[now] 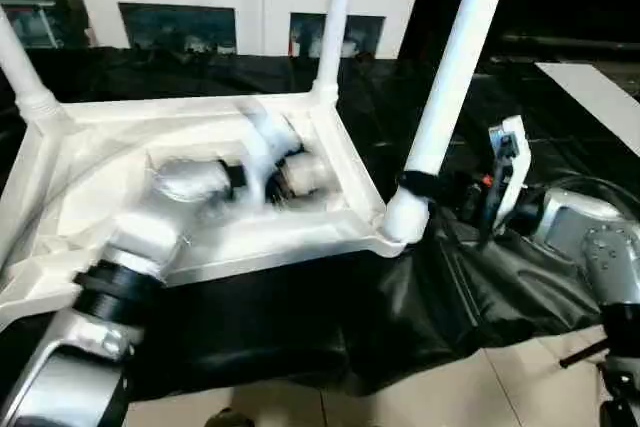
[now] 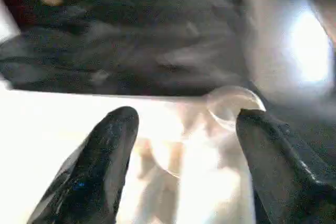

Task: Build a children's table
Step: Move to table

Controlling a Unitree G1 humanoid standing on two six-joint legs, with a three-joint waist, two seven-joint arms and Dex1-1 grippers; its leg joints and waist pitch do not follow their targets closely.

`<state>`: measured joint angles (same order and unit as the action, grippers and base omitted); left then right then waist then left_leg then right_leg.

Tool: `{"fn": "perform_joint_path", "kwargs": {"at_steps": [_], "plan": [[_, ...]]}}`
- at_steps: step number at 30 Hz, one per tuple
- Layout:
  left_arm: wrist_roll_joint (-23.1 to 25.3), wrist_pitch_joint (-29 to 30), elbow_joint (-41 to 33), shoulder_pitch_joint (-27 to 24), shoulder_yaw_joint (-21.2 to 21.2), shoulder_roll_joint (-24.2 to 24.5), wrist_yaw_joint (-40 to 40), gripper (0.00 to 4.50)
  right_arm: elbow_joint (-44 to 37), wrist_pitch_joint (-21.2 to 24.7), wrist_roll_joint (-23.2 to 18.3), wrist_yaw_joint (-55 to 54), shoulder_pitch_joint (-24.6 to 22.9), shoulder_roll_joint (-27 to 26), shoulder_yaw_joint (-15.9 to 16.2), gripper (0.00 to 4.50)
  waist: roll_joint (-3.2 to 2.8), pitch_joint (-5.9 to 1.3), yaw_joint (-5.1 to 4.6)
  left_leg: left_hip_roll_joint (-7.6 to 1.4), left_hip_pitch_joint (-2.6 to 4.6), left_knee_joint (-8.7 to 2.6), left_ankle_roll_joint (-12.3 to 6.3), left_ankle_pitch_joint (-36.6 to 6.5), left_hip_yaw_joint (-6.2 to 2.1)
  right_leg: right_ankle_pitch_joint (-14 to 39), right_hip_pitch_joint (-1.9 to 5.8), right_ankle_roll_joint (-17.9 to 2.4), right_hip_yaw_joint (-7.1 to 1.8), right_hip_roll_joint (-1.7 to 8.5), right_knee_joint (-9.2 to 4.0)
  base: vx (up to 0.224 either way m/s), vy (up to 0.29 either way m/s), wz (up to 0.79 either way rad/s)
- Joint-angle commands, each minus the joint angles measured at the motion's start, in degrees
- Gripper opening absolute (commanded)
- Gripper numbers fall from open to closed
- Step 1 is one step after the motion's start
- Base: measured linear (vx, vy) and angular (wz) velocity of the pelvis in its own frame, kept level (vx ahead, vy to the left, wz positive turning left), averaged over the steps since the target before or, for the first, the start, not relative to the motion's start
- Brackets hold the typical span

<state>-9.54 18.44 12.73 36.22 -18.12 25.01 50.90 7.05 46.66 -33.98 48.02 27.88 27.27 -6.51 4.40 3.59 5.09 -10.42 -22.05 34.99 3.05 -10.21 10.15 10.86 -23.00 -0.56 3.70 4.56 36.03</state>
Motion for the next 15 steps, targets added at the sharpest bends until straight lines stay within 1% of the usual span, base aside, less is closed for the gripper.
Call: {"fn": "perform_joint_path", "kwargs": {"at_steps": [1, 2, 3, 5, 6, 9, 10, 12, 13, 14, 15], "plan": [[2.9, -4.0, 0.5, -0.2, -2.9, 0.2, 2.9, 3.45, 0.8, -2.8, 2.0, -2.4, 0.3, -0.3, -1.4, 1.87, -0.32, -4.31, -0.18, -2.84, 1.42, -4.38, 2.52, -7.7, -0.62, 8.1, 2.76, -9.7, -2.74, 3.96, -3.98, 0.000, 0.000, 0.00], [3.1, -4.7, 0.7, -0.5, -3.5, 0.1, 3.7, 3.45, 0.9, -3.4, 2.4, -2.9, 0.2, -0.5, -1.4, 1.87, -0.31, -4.27, -0.16, -2.82, 1.34, -4.37, 2.52, -7.7, -0.58, 8.4, 2.70, -9.8, -2.78, 4.05, -4.05, 0.000, 0.000, 0.00], [2.0, -4.8, 1.4, -0.9, -3.3, -1.1, 4.8, 3.45, 0.6, -3.9, 2.7, -4.0, -0.1, -1.2, -1.8, 1.87, -0.61, -4.29, -0.20, -2.75, 1.37, -4.32, 2.62, -7.9, -0.55, 8.3, 2.69, -10.0, -2.81, 4.06, -3.96, 0.000, 0.000, 0.00], [1.6, -5.5, 2.6, -0.9, -3.5, -1.9, 5.9, 3.45, -0.2, -4.2, 2.9, -4.8, -0.8, -1.5, -1.9, 1.87, -0.45, -4.33, -0.28, -2.77, 1.38, -4.33, 2.70, -7.9, -0.56, 7.8, 2.73, -10.4, -2.74, 3.96, -3.88, 0.000, 0.000, 0.00], [2.8, -6.9, 3.9, -0.7, -5.2, -1.5, 7.7, 3.45, -1.4, -4.3, 3.0, -5.3, -1.8, -1.5, -1.8, 1.87, -0.45, -4.35, -0.18, -2.79, 1.41, -4.34, 2.34, -7.9, -0.57, 7.1, 2.77, -10.5, -2.75, 3.94, -3.88, 0.000, 0.000, 0.00], [4.4, -9.1, 6.6, -0.1, -7.1, -1.1, 9.4, 3.45, -2.0, -4.5, 2.9, -5.3, -2.6, -1.4, -1.8, 1.87, -0.55, -4.31, -0.24, -2.79, 1.47, -4.40, 1.91, -8.5, -0.61, 7.1, 2.74, -10.4, -2.76, 3.91, -3.92, 0.000, 0.000, 0.00], [4.7, -9.3, 8.0, 0.3, -7.5, -1.3, 9.7, 3.17, -2.0, -4.7, 3.1, -5.2, -2.8, -1.2, -1.6, 1.87, -0.61, -4.32, -0.23, -2.77, 1.53, -4.38, 1.93, -9.0, -0.58, 7.6, 2.69, -10.4, -2.77, 3.95, -4.03, 0.000, 0.000, 0.00], [5.1, -10.2, 10.5, 0.8, -7.8, -2.0, 10.5, 3.10, -1.9, -5.7, 4.2, -5.5, -3.2, -0.8, -0.7, 1.87, -0.55, -4.30, -0.24, -2.83, 1.53, -4.43, 2.17, -9.3, -0.62, 8.1, 2.68, -10.5, -2.76, 4.00, -4.02, 0.000, 0.000, 0.00], [5.1, -10.2, 10.5, 0.8, -7.8, -2.0, 10.5, 3.10, -1.9, -5.7, 4.2, -5.5, -3.2, -0.8, -0.7, 1.87, -0.56, -4.28, -0.20, -2.85, 1.58, -4.43, 2.21, -9.6, -0.61, 8.4, 2.63, -10.5, -2.76, 4.06, -4.13, 0.000, 0.000, 0.00], [6.0, -10.4, 12.2, 1.2, -7.8, -2.6, 10.0, 3.04, -1.9, -6.3, 5.0, -5.7, -3.3, -0.8, -0.3, 1.87, -0.87, -4.30, -0.18, -2.89, 1.63, -4.43, 2.39, -9.8, -0.66, 8.4, 2.62, -10.6, -2.79, 4.13, -4.06, 0.000, 0.000, 0.00], [7.0, -10.9, 13.7, 1.6, -8.0, -3.0, 9.7, 2.90, -1.9, -7.0, 5.6, -6.0, -3.5, -0.8, 0.1, 1.87, -0.70, -4.29, -0.18, -2.88, 1.63, -4.42, 2.46, -9.9, -0.63, 8.2, 2.60, -10.8, -2.76, 4.06, -4.13, 0.000, 0.000, 0.00]]}}
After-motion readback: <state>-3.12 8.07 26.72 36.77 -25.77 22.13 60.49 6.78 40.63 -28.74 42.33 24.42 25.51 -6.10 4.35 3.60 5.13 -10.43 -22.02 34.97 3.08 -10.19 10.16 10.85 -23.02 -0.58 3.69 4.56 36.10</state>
